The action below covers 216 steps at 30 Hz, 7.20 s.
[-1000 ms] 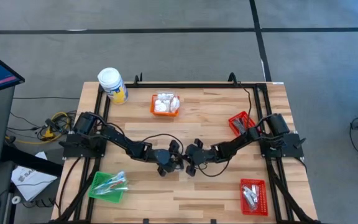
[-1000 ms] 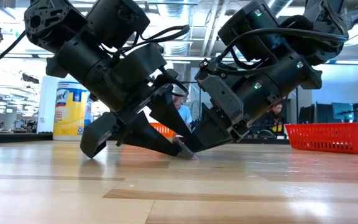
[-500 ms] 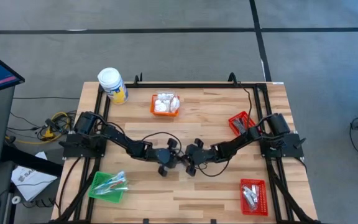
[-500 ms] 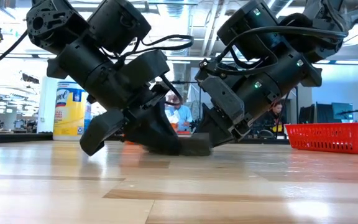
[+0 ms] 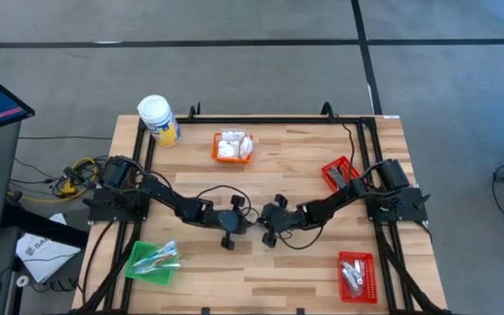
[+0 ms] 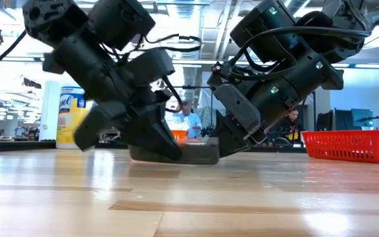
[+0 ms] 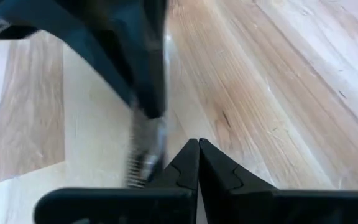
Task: Pick & Place Travel size toiletries
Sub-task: Put the black comb into the top red basket
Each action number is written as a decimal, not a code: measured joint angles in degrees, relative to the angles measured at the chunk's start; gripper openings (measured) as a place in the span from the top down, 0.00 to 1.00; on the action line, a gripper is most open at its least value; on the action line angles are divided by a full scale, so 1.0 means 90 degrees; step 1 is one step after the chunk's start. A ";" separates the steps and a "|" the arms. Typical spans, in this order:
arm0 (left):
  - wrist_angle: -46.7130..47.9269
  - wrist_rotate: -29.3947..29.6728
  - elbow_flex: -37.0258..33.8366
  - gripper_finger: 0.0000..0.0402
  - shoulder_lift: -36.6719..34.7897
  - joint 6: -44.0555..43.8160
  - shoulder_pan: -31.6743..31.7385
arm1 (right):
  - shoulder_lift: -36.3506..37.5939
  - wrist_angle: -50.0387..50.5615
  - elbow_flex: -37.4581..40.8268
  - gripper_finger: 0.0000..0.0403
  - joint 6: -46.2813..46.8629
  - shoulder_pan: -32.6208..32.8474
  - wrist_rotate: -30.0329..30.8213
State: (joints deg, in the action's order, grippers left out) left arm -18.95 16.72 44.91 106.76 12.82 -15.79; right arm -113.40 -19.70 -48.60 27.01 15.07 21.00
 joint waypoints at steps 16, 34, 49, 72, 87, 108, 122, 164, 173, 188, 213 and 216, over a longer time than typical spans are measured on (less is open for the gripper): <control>0.0058 -0.0017 -0.0610 0.99 -0.1401 -0.0462 -0.0263 | 0.0138 0.0210 0.0037 1.00 -0.0172 0.0187 0.0755; -0.2720 -0.0186 -0.2114 0.99 -0.2664 -0.0504 -0.0239 | 0.1204 -0.4594 0.2336 1.00 -0.1165 0.0534 0.0868; -0.4866 -0.0671 -0.2795 0.99 -0.2764 -0.0694 -0.0195 | 0.0800 -0.7473 0.2849 1.00 -0.1850 0.0570 0.0011; -0.4905 -0.0683 -0.2788 0.99 -0.2762 -0.0801 -0.0183 | 0.0801 -0.7476 0.2068 1.00 -0.2522 0.0573 -0.0379; -0.4912 -0.0689 -0.2788 0.99 -0.2759 -0.0801 -0.0183 | 0.0804 -0.5326 0.0925 0.70 -0.2448 0.0563 -0.0338; -0.5706 -0.0745 -0.2776 0.99 -0.2277 -0.1047 -0.0049 | 0.0804 -0.5103 0.0683 0.44 -0.2499 0.0451 -0.0331; -0.6452 -0.0971 -0.2528 0.99 -0.1419 -0.1312 0.0076 | 0.0804 -0.5093 0.0683 0.45 -0.2377 0.0396 -0.0328; -0.5890 -0.1067 -0.2531 0.96 -0.1424 -0.1293 0.0162 | 0.0804 -0.5023 0.0683 0.87 -0.2182 0.0389 -0.0322; -0.5880 -0.1074 -0.2535 0.91 -0.1424 -0.1292 0.0157 | 0.0804 -0.4902 0.0683 0.97 -0.2111 0.0389 -0.0265; -0.5679 0.0067 -0.2535 0.35 -0.1426 -0.1308 0.0127 | 0.0862 -0.4308 0.0686 0.99 -0.1945 0.0397 0.0007; -0.5601 0.0368 -0.2535 0.11 -0.1431 -0.1311 0.0123 | 0.4423 -0.1307 0.2907 0.99 -0.1233 0.2159 0.5921; -0.5597 0.0368 -0.2535 0.11 -0.1431 -0.1311 0.0126 | 0.4828 -0.1264 0.3210 0.99 -0.1107 0.2388 0.6280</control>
State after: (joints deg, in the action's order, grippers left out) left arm -69.32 20.03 22.09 93.89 1.02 -14.66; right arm -69.95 -31.07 -19.71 17.04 36.56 77.51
